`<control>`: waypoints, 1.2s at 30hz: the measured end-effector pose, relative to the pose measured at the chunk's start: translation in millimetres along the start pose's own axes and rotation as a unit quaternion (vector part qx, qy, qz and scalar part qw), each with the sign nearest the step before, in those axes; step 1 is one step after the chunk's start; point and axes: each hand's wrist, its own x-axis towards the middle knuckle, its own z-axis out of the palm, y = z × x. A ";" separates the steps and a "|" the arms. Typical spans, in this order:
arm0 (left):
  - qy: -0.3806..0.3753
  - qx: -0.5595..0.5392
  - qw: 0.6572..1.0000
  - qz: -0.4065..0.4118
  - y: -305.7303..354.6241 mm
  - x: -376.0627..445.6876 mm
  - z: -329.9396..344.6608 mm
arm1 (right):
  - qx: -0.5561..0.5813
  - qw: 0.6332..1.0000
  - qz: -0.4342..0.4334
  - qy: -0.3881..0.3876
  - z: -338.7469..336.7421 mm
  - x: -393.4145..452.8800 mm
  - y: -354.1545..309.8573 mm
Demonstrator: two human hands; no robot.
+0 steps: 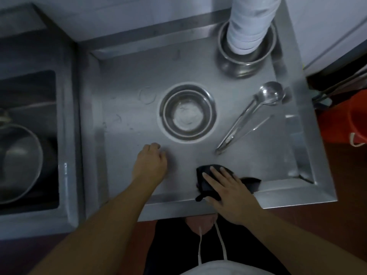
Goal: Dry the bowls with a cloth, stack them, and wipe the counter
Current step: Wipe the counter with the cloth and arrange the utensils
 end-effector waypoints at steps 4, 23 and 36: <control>0.010 0.005 0.999 0.035 -53.1 -2.4 -15.6 | -0.039 0.993 0.066 0.085 24.2 9.1 -29.3; 0.099 -0.041 0.991 0.086 -187.7 30.2 -102.8 | -0.066 0.973 0.090 0.202 31.0 203.7 -151.3; 0.092 0.041 0.994 0.047 -208.7 30.6 -114.0 | -0.149 0.969 -0.186 0.064 131.4 133.3 -246.2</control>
